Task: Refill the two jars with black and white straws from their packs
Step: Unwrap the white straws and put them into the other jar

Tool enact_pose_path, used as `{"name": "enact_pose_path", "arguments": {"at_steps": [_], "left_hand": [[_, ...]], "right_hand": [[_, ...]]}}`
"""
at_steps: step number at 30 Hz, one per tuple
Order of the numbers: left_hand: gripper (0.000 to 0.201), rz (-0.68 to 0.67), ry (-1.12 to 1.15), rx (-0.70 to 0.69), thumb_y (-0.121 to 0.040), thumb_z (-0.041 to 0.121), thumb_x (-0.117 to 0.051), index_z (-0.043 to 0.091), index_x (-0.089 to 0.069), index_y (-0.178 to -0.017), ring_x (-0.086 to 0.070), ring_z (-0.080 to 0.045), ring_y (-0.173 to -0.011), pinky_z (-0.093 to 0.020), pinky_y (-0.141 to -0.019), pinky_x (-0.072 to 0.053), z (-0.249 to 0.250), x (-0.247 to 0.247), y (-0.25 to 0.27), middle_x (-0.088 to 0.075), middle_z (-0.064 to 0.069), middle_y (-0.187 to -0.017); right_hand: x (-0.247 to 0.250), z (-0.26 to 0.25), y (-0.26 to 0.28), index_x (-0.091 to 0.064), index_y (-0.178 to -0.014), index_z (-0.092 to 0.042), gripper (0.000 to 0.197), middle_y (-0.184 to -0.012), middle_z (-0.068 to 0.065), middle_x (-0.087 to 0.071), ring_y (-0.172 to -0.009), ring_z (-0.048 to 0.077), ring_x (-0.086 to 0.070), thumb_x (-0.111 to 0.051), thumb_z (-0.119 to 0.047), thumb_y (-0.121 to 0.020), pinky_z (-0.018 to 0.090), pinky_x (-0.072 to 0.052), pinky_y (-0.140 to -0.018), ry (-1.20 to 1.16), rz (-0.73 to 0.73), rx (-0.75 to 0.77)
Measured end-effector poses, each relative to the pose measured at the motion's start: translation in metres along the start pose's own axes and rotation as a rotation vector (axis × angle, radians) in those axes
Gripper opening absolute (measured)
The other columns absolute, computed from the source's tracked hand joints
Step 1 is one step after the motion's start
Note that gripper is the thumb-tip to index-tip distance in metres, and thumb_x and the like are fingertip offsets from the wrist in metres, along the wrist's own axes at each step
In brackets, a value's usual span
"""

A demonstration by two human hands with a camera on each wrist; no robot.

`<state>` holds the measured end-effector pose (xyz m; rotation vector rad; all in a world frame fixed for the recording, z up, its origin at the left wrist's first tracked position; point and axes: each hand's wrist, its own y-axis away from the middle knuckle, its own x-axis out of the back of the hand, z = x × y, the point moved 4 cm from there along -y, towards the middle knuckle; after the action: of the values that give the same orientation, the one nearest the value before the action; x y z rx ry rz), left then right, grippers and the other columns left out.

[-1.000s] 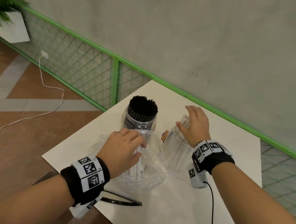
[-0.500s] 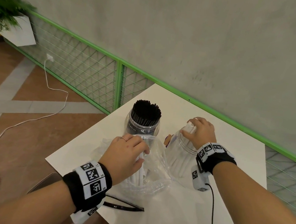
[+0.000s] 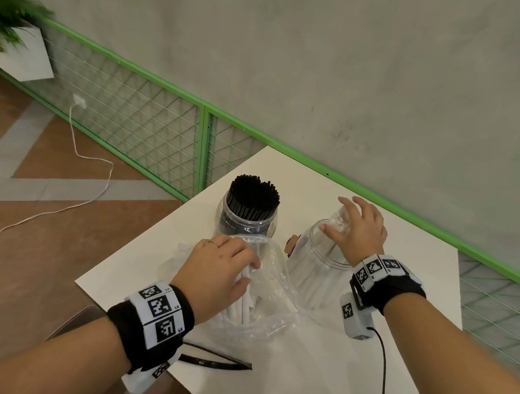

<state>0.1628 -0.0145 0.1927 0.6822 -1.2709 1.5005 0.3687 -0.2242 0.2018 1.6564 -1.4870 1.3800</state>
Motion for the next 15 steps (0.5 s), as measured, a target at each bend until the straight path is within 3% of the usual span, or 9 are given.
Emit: {"name": "enact_pose_path", "arguments": {"at_steps": [3, 4, 7, 10, 13, 15], "left_hand": [[0.026, 0.007, 0.003, -0.006, -0.075, 0.032, -0.067, 0.034, -0.056, -0.098, -0.057, -0.017, -0.094, -0.034, -0.074, -0.047, -0.001, -0.001, 0.000, -0.059, 0.013, -0.099], [0.026, 0.011, 0.009, -0.009, -0.075, 0.031, -0.067, 0.034, -0.057, -0.099, -0.057, -0.017, -0.094, -0.034, -0.074, -0.047, -0.002, -0.001, 0.000, -0.059, 0.013, -0.100], [0.024, 0.025, 0.024, -0.043, -0.076, 0.033, -0.061, 0.034, -0.055, -0.100, -0.057, -0.018, -0.091, -0.035, -0.070, -0.048, -0.003, -0.002, -0.001, -0.059, 0.012, -0.098], [0.024, 0.031, 0.035, -0.061, -0.076, 0.040, -0.051, 0.034, -0.054, -0.100, -0.057, -0.020, -0.087, -0.036, -0.066, -0.048, -0.005, -0.002, -0.002, -0.059, 0.010, -0.097], [0.027, 0.029, 0.056, -0.056, -0.078, 0.042, -0.050, 0.033, -0.058, -0.101, -0.056, -0.020, -0.088, -0.039, -0.069, -0.049, -0.005, -0.001, -0.001, -0.060, 0.009, -0.098], [0.028, 0.034, 0.090, -0.051, -0.080, 0.044, -0.051, 0.030, -0.060, -0.103, -0.055, -0.019, -0.089, -0.040, -0.072, -0.049, -0.005, 0.000, -0.001, -0.060, 0.007, -0.100]], "right_hand": [[0.021, -0.024, 0.020, -0.052, -0.131, -0.027, 0.053, -0.135, 0.000, -0.048, -0.126, 0.022, -0.037, -0.067, -0.046, -0.083, 0.044, -0.034, -0.104, -0.225, 0.120, 0.126], [0.026, -0.036, 0.032, -0.055, -0.125, -0.025, 0.045, -0.127, -0.002, -0.053, -0.118, 0.017, -0.044, -0.066, -0.042, -0.086, 0.039, -0.039, -0.101, -0.326, 0.100, 0.181], [0.022, -0.077, 0.076, -0.062, -0.109, -0.029, 0.021, -0.103, -0.009, -0.063, -0.094, 0.004, -0.058, -0.064, -0.032, -0.089, 0.025, -0.049, -0.082, -0.542, -0.238, 0.275], [0.000, -0.101, 0.110, -0.057, -0.116, -0.033, 0.036, -0.104, -0.008, -0.063, -0.092, 0.008, -0.060, -0.071, -0.027, -0.084, 0.020, -0.051, -0.077, -0.581, -0.515, 0.319], [-0.022, -0.106, 0.122, -0.047, -0.131, -0.030, 0.061, -0.117, -0.009, -0.055, -0.098, 0.009, -0.054, -0.077, -0.032, -0.078, 0.020, -0.046, -0.078, -0.474, -0.594, 0.305], [-0.033, -0.111, 0.128, -0.046, -0.126, -0.034, 0.060, -0.116, -0.013, -0.053, -0.100, 0.007, -0.052, -0.079, -0.034, -0.076, 0.017, -0.042, -0.081, -0.489, -0.613, 0.282]]}}
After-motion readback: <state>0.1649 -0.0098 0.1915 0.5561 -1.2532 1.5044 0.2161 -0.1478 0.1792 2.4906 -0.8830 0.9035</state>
